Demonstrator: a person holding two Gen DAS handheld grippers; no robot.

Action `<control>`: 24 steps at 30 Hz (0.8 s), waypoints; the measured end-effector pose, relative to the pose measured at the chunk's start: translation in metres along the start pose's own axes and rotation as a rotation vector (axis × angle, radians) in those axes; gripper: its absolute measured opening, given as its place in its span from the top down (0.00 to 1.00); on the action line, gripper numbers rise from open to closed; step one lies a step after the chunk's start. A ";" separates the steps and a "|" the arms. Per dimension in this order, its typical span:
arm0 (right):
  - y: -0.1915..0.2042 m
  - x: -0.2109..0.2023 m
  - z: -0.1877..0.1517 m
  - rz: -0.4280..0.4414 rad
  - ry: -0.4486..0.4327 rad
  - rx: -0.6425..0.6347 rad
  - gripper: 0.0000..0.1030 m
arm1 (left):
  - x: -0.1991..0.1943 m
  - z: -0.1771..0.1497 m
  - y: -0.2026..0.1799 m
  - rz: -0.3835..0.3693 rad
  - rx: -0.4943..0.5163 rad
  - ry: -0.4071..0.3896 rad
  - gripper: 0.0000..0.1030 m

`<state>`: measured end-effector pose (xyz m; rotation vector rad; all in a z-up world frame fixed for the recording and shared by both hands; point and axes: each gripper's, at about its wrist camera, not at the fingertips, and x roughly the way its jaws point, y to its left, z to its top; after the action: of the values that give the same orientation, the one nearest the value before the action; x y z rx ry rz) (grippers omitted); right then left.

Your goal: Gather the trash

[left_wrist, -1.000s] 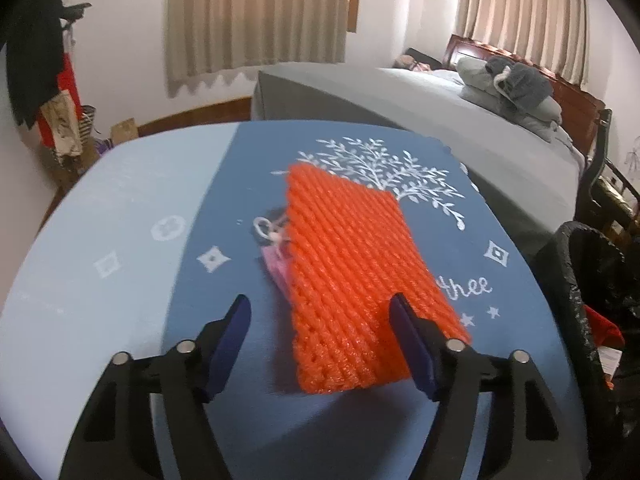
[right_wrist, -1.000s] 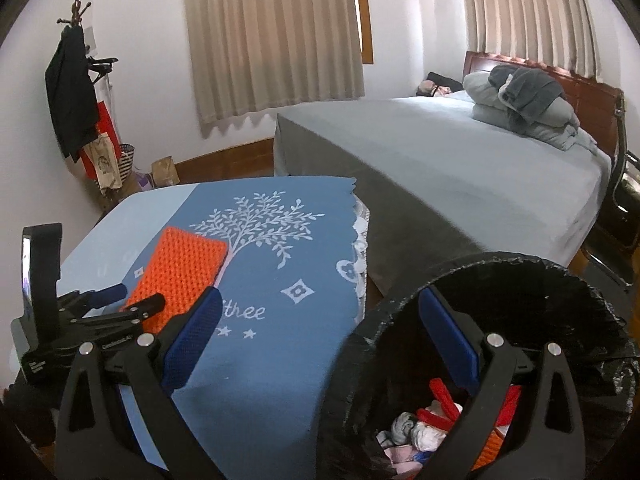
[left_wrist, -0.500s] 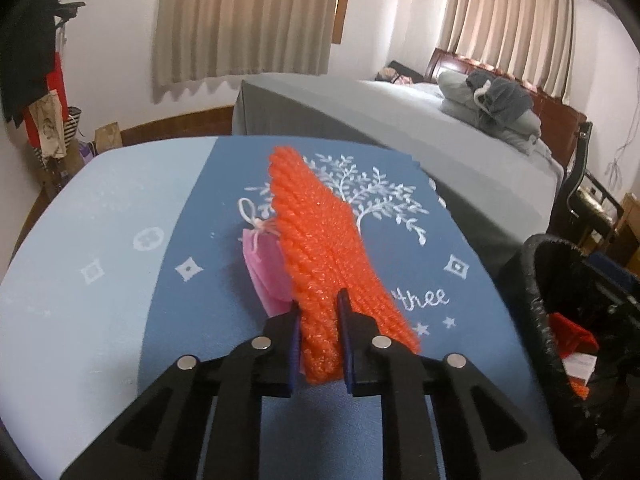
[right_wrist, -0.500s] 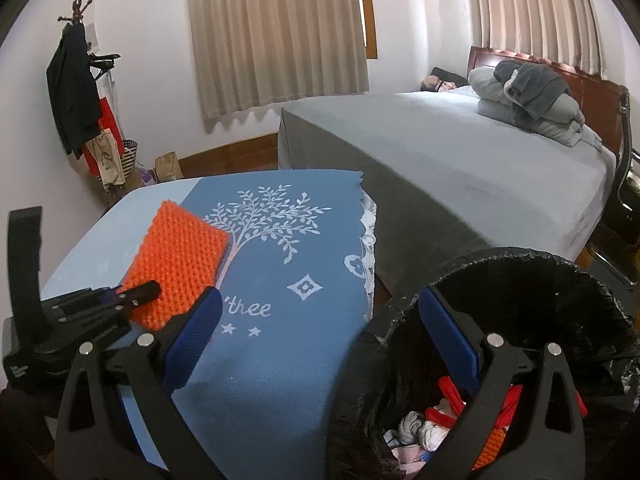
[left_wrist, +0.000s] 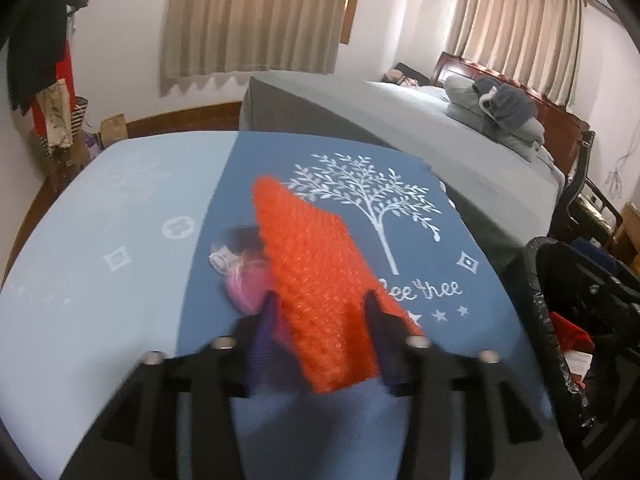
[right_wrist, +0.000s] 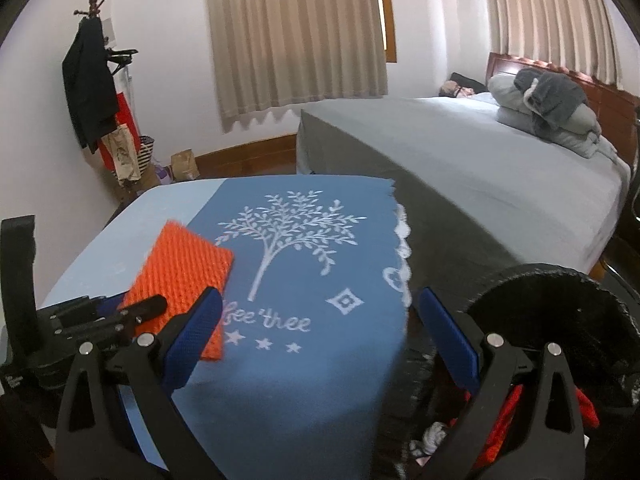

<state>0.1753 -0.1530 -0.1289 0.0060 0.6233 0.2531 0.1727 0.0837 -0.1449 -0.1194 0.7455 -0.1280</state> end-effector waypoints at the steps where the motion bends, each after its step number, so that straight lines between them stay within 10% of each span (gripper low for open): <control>1: 0.005 0.004 0.000 0.009 0.005 -0.006 0.07 | -0.003 -0.001 0.003 0.003 -0.001 -0.007 0.49; 13: 0.056 0.044 -0.015 0.083 0.111 -0.076 0.10 | -0.021 -0.008 0.050 0.131 -0.022 -0.052 0.42; 24: 0.074 0.077 -0.030 0.163 0.271 -0.102 0.49 | -0.021 -0.015 0.064 0.151 -0.045 -0.044 0.42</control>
<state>0.2007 -0.0649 -0.1911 -0.0770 0.8801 0.4480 0.1516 0.1489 -0.1517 -0.1082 0.7113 0.0356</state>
